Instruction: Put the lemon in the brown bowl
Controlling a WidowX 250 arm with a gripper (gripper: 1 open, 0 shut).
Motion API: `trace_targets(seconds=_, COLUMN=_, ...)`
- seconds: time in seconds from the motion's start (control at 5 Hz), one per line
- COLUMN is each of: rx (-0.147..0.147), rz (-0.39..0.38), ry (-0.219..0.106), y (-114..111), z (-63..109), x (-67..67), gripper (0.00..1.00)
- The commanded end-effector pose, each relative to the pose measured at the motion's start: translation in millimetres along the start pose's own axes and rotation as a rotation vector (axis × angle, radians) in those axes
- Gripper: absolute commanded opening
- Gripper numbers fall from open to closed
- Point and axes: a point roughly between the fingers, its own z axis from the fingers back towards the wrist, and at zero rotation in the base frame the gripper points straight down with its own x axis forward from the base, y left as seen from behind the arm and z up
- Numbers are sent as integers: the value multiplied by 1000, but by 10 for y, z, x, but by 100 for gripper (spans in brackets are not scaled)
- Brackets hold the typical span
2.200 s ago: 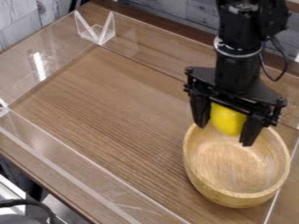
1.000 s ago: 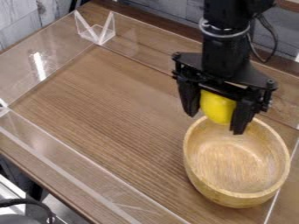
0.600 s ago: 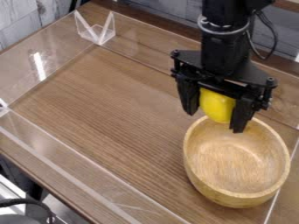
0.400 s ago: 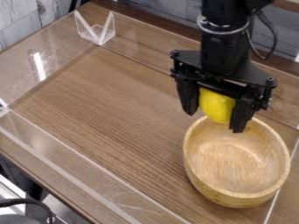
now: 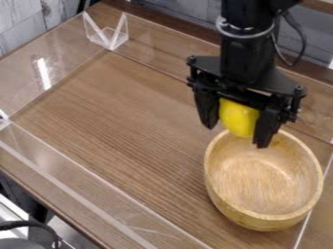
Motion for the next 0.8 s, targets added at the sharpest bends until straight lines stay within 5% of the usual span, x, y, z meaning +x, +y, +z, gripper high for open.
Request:
trace_targets(seconds=0.0, rx=-13, rz=-10, ry=-56, y=-35, z=137, x=11, gripper=0)
trace_targets(seconds=0.6, rx=-14, rz=-15, ry=-57, y=-79, z=135, x=-30, gripper=0)
